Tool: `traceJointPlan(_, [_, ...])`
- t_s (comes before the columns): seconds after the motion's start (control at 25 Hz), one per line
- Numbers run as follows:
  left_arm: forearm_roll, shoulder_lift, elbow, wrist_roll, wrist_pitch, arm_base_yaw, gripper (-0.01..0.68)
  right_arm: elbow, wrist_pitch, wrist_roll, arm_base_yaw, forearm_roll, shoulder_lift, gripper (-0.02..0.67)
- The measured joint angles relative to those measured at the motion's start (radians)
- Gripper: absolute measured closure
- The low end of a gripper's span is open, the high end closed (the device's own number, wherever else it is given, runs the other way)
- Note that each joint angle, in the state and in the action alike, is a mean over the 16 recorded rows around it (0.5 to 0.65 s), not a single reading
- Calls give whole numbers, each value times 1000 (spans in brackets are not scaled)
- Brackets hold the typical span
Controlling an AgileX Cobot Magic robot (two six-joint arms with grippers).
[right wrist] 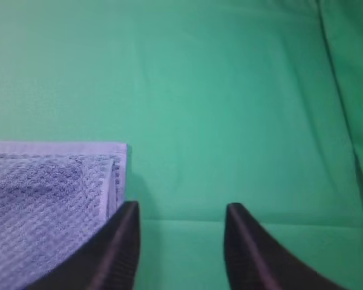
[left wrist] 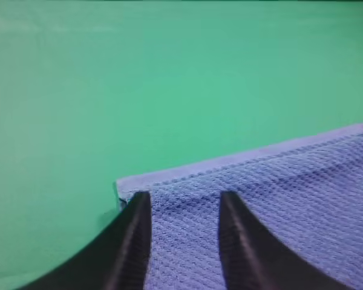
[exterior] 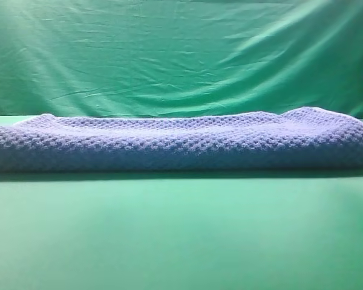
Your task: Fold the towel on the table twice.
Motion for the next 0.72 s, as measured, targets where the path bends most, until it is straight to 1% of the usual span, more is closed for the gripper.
traceJointPlan(0.08, [0,-67,0,0,31,0,483,0,39,-9,0,16,-67,415])
traceJointPlan(0.2, [-1,-164,2,0,78,0,568,0,87,-34,0,51,-167,517])
traceJointPlan(0.36, [-2,-293,20,0,130,0,647,13,121,-82,0,113,-297,612])
traceJointPlan(0.48, [-2,-394,51,3,158,0,670,42,123,-125,0,160,-395,643])
traceJointPlan(0.72, [-2,-606,153,22,184,0,673,164,81,-201,0,230,-600,649])
